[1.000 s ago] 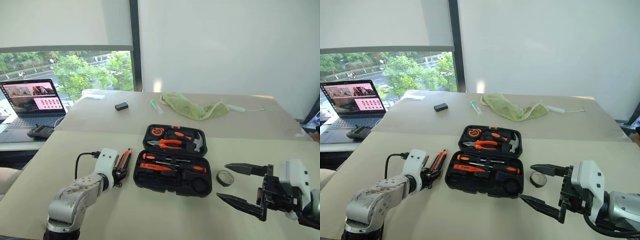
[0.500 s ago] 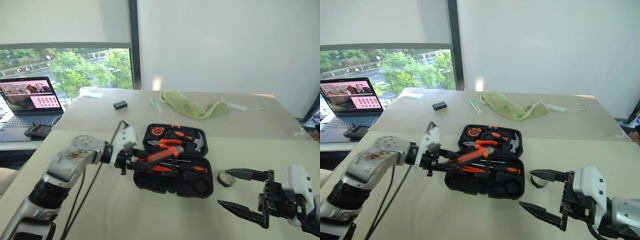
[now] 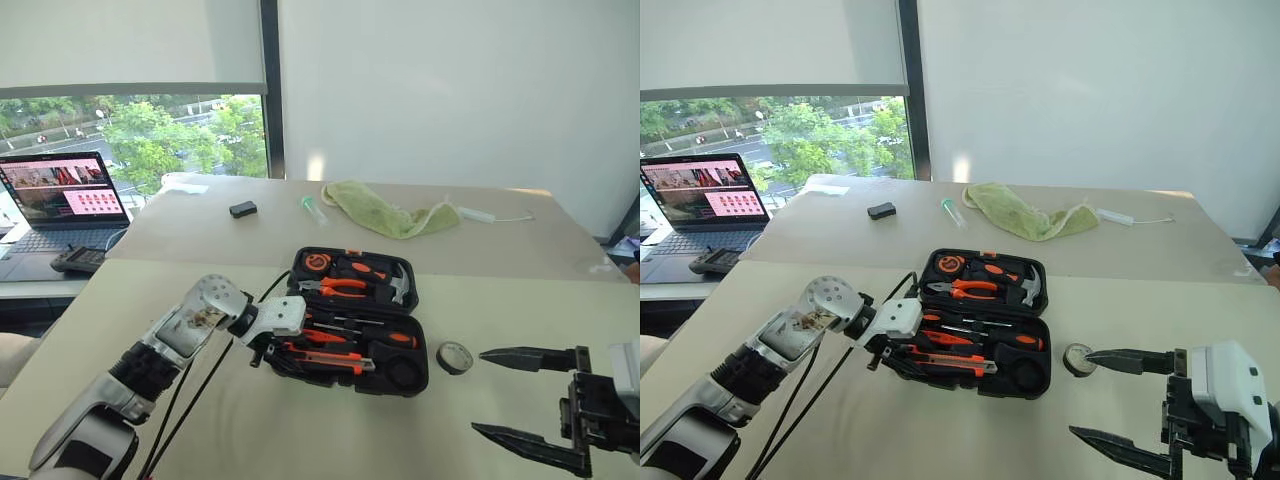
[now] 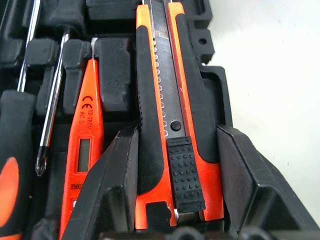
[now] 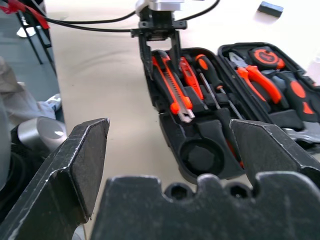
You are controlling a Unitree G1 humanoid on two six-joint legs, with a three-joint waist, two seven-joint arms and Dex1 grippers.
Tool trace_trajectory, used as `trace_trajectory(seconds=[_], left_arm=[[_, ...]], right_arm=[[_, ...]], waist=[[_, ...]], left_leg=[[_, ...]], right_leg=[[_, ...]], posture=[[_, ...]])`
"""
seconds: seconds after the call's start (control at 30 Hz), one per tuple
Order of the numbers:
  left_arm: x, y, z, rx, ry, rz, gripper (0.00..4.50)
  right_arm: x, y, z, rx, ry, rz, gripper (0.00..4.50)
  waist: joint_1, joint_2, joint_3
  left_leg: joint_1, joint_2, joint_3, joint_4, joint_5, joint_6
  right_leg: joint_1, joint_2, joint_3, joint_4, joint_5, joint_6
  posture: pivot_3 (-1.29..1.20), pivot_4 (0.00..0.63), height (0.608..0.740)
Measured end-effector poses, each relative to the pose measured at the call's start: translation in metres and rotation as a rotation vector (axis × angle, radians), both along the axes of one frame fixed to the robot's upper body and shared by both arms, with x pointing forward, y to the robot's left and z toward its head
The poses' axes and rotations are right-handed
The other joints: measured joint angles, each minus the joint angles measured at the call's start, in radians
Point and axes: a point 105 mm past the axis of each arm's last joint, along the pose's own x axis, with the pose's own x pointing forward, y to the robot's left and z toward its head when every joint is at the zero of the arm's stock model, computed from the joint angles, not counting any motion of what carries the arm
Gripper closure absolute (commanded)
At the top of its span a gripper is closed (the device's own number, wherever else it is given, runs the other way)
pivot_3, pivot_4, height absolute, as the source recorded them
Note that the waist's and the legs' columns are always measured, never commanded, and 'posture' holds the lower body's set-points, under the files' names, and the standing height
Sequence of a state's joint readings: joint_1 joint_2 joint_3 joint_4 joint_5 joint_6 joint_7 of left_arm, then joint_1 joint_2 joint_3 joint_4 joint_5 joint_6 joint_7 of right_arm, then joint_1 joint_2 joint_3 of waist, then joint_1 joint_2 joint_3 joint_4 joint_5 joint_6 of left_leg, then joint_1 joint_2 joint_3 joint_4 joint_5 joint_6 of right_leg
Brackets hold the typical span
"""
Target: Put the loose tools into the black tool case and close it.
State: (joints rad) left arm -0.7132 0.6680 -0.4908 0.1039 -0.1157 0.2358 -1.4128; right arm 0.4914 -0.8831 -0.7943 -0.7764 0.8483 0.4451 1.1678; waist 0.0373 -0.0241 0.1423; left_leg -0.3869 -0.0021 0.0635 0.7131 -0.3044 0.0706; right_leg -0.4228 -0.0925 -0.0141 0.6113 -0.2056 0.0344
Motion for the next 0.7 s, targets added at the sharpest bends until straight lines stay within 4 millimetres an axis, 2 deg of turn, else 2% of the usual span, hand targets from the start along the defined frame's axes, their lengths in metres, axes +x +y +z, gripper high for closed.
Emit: trace_trajectory(seconds=[0.03, 0.1, 0.27, 0.33, 0.37, 0.43, 0.6, 0.63, 0.7], left_arm=[[0.0, -0.003, 0.0, -0.002, -0.012, -0.01, 2.74], [0.002, -0.007, -0.002, -0.002, -0.03, -0.009, 1.72], [0.007, -0.012, 0.002, -0.03, -0.078, -0.007, 0.06], [0.006, -0.012, 0.005, -0.06, -0.059, -0.006, 0.06], [0.002, -0.011, 0.007, -0.094, -0.025, -0.006, 0.2], [-0.001, -0.009, 0.016, -0.176, 0.067, 0.033, 0.79], [0.0, -0.008, 0.043, -0.345, 0.18, 0.115, 2.68], [0.0, -0.008, 0.043, -0.368, 0.199, 0.142, 2.99], [-0.002, -0.006, 0.03, -0.371, 0.222, 0.185, 3.74]], right_arm=[[0.0, 0.0, 0.0, 0.0, -0.003, -0.003, 0.0], [0.0, 0.002, 0.001, -0.002, -0.01, -0.006, 0.0], [-0.001, 0.006, 0.001, -0.005, -0.017, -0.007, 0.0], [-0.002, 0.006, 0.0, -0.004, -0.012, -0.011, 0.0], [-0.002, 0.006, -0.001, -0.003, -0.007, -0.013, 0.0], [-0.003, 0.007, -0.001, 0.002, -0.003, -0.017, 0.0], [-0.003, 0.008, -0.001, 0.012, -0.008, -0.028, 0.0], [-0.002, 0.008, -0.001, 0.019, -0.009, -0.036, 0.0], [-0.002, 0.009, -0.003, 0.027, -0.005, -0.042, 0.0]], waist=[[0.0, 0.0, 0.0], [0.001, 0.0, 0.0], [-0.001, 0.0, 0.0], [-0.004, 0.0, 0.0], [-0.005, 0.0, 0.0], [-0.006, 0.0, 0.0], [-0.002, 0.0, 0.0], [-0.001, 0.0, 0.0], [-0.002, 0.0, 0.0]], left_leg=[[0.0, 0.0, 0.0, 0.0, 0.0, 0.0], [0.0, 0.0, 0.0, 0.0, 0.0, 0.0], [0.0, 0.0, 0.0, 0.0, 0.0, 0.0], [0.0, 0.0, 0.0, 0.0, 0.0, 0.0], [0.0, 0.0, 0.0, 0.0, 0.0, 0.0], [-0.001, 0.001, -0.001, 0.001, 0.0, 0.0], [0.0, 0.0, -0.002, 0.002, 0.0, 0.0], [0.0, 0.0, -0.001, 0.003, 0.0, 0.0], [0.001, 0.0, -0.001, 0.002, 0.0, 0.0]], right_leg=[[0.0, 0.0, 0.0, 0.0, 0.0, 0.0], [0.0, 0.0, 0.0, 0.0, 0.0, 0.0], [0.0, 0.0, 0.0, 0.0, 0.0, 0.0], [0.0, 0.0, 0.0, 0.0, 0.0, 0.001], [-0.001, 0.0, 0.0, 0.001, 0.0, 0.001], [-0.001, 0.0, -0.001, 0.001, 0.0, 0.001], [0.001, 0.0, -0.001, 0.001, 0.001, 0.002], [0.001, 0.0, -0.001, 0.001, 0.001, 0.002], [0.001, 0.0, 0.0, 0.002, 0.001, 0.002]], posture=[[0.0, 0.15, 0.74], [0.0, 0.15, 0.74], [0.0, 0.15, 0.74], [0.0, 0.15, 0.74], [0.0, 0.15, 0.74], [0.0, 0.15, 0.74], [0.0, 0.15, 0.74], [0.0, 0.15, 0.74], [0.0, 0.15, 0.74]])
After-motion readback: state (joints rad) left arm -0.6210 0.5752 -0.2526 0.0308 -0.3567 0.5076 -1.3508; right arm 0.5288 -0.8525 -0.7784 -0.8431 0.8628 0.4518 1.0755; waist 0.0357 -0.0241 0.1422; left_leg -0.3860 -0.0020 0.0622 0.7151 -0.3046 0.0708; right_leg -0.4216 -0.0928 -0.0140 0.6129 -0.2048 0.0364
